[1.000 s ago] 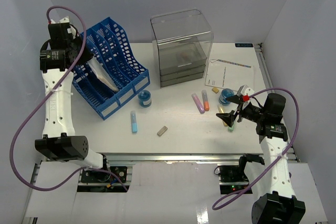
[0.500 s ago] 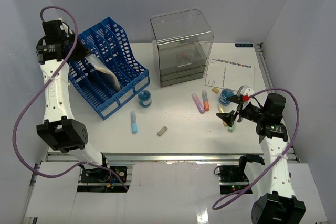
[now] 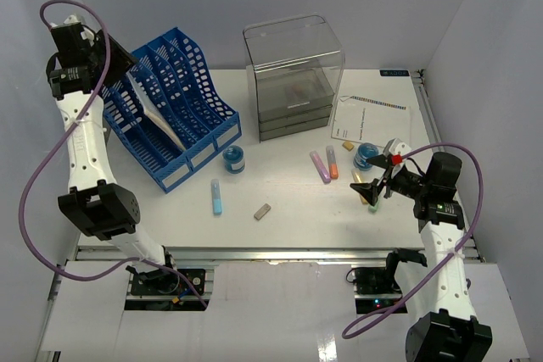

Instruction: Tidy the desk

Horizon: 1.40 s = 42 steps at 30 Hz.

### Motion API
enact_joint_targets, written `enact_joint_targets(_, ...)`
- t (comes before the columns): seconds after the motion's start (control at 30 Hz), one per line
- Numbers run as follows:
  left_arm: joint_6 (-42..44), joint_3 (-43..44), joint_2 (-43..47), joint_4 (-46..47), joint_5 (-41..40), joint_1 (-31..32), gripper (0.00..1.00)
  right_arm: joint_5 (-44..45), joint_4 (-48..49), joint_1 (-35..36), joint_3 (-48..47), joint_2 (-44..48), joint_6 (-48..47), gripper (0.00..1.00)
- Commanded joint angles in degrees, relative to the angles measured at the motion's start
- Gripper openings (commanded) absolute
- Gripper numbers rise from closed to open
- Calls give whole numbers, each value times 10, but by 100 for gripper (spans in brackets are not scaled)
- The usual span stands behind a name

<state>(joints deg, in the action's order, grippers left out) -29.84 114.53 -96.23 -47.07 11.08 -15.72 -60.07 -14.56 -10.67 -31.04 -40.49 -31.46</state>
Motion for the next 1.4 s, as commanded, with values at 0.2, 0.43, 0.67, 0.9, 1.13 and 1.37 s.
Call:
enact_joint_targets(0.2,-17,-53,113,126,111,-5,98,-1,36,-20,6,-2,24,94)
enact_joint_targets(0.43,-40,-297,305,288,285,20,98,71,18,-31,-44,-82,88,95)
enact_joint_targets(0.67,-104,-501,440,422,386,80,98,187,-39,-30,-201,-251,130,95)
enact_joint_targets(0.9,-118,-614,505,443,399,147,98,348,-31,-29,-349,-414,195,96)
enact_joint_targets(1.13,-130,-726,536,460,377,216,98,410,-9,-15,-461,-556,171,93)
enact_joint_targets(1.37,-132,-788,533,492,333,275,98,511,58,-11,-442,-619,278,90)
